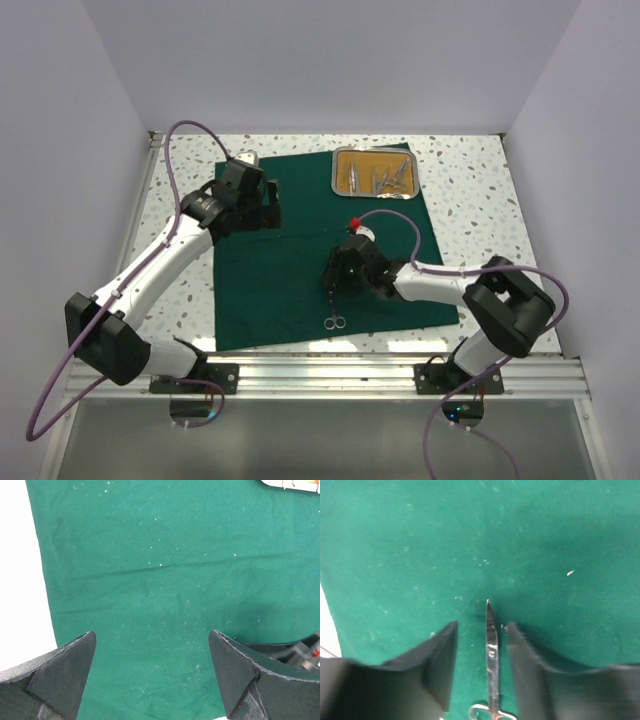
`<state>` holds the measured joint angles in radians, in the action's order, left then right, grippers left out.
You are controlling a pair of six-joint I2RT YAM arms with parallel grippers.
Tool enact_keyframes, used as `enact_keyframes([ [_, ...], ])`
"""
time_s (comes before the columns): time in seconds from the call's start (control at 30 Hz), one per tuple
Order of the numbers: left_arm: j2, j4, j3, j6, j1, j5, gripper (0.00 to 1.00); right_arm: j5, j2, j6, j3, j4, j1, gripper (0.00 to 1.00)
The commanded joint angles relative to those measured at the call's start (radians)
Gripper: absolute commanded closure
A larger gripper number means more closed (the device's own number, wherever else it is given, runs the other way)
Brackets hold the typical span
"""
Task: Open and lay out the surgical kit
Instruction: Place the medical item in the surgical kit, then pick up the medical item from the container.
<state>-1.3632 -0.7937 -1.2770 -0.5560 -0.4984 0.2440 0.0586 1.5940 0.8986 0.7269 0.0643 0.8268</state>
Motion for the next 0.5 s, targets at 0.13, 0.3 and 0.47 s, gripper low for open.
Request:
enact_keyframes([
  [0.13, -0.005, 0.017, -0.024, 0.016, -0.005, 0.015, 0.02, 0.133, -0.185, -0.098, 0.098, -0.242, 0.003, 0.17],
  [0.3, -0.059, 0.048, -0.099, 0.042, -0.003, 0.001, 0.01, 0.251, -0.322, -0.158, 0.218, -0.481, 0.002, 0.09],
  [0.47, -0.239, 0.089, -0.298, 0.103, -0.005, -0.028, 0.01, 0.352, -0.463, -0.233, 0.371, -0.690, 0.002, 0.08],
])
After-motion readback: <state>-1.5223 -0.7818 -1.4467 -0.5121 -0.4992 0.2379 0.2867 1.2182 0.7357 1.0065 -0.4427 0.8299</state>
